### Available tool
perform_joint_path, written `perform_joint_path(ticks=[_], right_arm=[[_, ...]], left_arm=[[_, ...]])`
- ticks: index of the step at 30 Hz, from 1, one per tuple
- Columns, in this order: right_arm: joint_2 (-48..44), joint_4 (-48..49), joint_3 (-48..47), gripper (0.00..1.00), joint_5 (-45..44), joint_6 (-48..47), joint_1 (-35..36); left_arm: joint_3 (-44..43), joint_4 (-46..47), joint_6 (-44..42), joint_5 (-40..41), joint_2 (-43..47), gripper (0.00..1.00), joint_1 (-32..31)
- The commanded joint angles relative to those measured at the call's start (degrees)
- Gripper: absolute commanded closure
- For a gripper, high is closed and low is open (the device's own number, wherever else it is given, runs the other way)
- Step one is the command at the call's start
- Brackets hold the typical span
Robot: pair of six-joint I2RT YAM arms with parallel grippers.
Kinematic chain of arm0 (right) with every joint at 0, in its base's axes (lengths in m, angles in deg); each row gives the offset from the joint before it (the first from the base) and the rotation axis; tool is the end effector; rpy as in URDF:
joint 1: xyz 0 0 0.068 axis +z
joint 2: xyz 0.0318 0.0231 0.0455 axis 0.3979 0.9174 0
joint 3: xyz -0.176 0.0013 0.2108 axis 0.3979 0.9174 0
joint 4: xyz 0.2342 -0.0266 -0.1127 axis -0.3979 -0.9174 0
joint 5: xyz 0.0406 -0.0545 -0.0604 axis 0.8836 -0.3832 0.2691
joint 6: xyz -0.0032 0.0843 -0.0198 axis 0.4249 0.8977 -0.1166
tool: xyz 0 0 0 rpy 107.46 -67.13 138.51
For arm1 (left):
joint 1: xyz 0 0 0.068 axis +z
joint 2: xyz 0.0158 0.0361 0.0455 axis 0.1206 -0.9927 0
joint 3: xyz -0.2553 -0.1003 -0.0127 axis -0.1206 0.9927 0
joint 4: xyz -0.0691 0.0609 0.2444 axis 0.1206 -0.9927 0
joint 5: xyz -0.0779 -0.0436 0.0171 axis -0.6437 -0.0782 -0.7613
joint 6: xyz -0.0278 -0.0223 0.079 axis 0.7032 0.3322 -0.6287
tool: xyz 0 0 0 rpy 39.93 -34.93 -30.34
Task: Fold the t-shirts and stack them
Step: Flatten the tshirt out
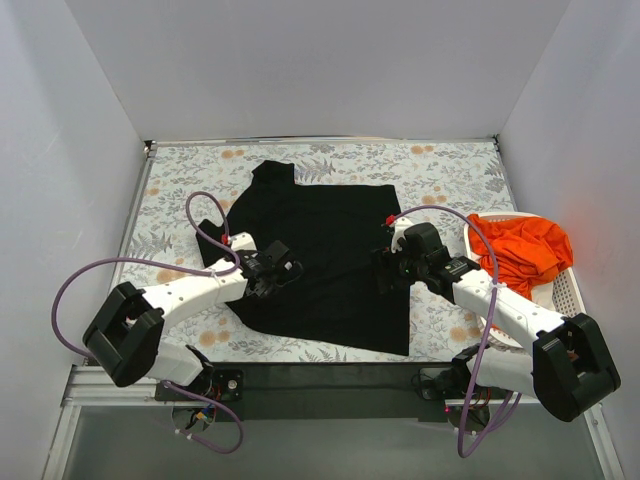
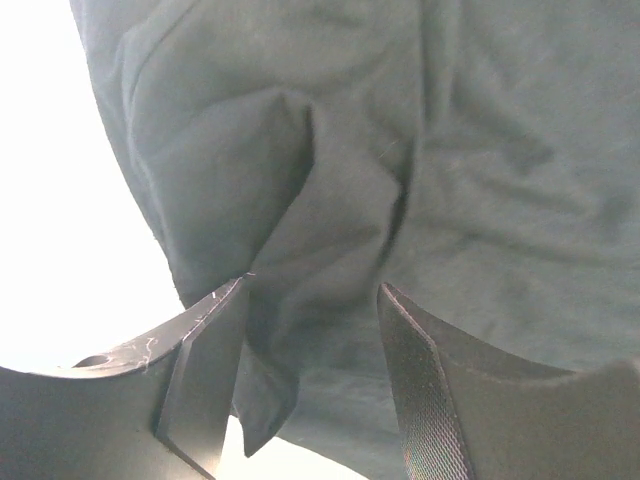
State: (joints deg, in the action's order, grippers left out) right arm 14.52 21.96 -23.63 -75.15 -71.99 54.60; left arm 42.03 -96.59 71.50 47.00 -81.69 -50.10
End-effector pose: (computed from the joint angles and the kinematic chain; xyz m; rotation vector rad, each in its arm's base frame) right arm 0.2219 0.1464 0.1798 -0.4694 2.3330 0.5287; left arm 0.1952 -0.1262 0.1531 -1.3102 2.1865 0.0255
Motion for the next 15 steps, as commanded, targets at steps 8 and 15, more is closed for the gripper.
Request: perform_joint_path(ticks=[8,15], right_arm=[[-0.62,1.2,0.09,0.3,1.06,0.23,0.22],[-0.97,1.11,0.26,0.3,0.28,0.32,0.22]], left_arm=[[-0.96,-6.04,2.64,2.16,-1.37,0.51,-1.21],[-1.48,-6.39,2.11,1.64,-0.58,0.67,-1.56]])
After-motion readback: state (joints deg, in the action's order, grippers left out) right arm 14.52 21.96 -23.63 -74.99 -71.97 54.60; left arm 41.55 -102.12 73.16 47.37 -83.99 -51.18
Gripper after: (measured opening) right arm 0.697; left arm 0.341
